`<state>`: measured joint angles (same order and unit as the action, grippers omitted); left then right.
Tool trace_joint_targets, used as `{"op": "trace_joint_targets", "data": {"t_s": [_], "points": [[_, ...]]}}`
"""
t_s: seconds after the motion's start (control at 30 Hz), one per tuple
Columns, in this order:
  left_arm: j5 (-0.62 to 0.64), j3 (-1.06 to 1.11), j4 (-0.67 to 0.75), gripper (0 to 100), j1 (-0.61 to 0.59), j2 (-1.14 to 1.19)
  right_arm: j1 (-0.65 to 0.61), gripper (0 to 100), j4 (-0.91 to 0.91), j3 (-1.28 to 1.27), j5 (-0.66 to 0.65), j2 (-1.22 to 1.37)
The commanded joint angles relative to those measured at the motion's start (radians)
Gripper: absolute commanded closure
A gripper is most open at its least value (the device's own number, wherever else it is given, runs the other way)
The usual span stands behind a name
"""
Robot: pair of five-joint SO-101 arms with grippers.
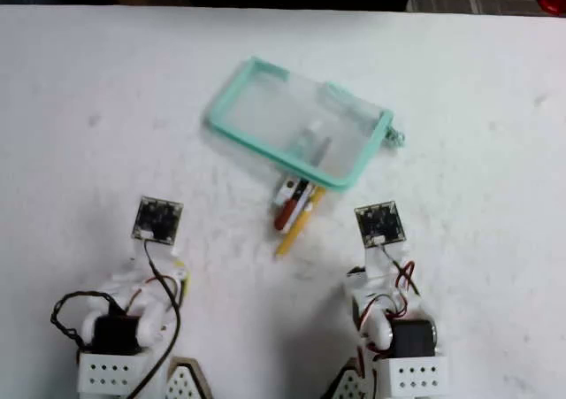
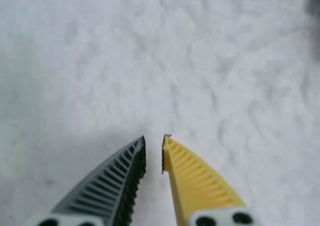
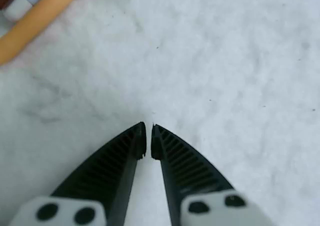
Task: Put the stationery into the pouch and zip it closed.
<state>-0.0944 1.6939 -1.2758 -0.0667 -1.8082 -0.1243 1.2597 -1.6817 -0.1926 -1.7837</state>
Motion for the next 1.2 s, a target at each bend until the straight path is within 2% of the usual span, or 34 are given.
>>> {"op": "trace_joint_targets", "data": {"t_s": [0.0,0.23,0.43,0.77,0.9,1.0,1.07,1.17], "points": [[0.008,-0.002,-0.003,91,0.035,-0.008,0.007,98.1,0.002,-0.009,-0.012,-0.012],[0.011,-0.002,0.009,91,0.142,-0.01,0.007,98.1,-0.038,-0.009,-0.008,-0.012],[0.008,-0.043,0.057,91,0.133,-0.01,0.016,98.1,-0.168,-0.009,-0.005,-0.012],[-0.005,-0.315,0.064,91,0.117,-0.01,0.015,98.1,-0.174,-0.009,-0.005,-0.012],[-0.222,-0.293,0.11,91,0.105,-0.01,0.015,98.1,-0.176,-0.009,-0.008,-0.012],[-0.382,-0.209,0.206,91,0.108,-0.01,0.015,98.1,-0.174,-0.009,-0.008,-0.012],[-0.446,-0.161,0.302,91,0.107,-0.01,0.015,98.1,-0.17,-0.009,-0.009,-0.012],[-0.457,-0.15,0.4,91,0.107,-0.01,0.015,98.1,-0.17,-0.009,-0.011,-0.01]]}}
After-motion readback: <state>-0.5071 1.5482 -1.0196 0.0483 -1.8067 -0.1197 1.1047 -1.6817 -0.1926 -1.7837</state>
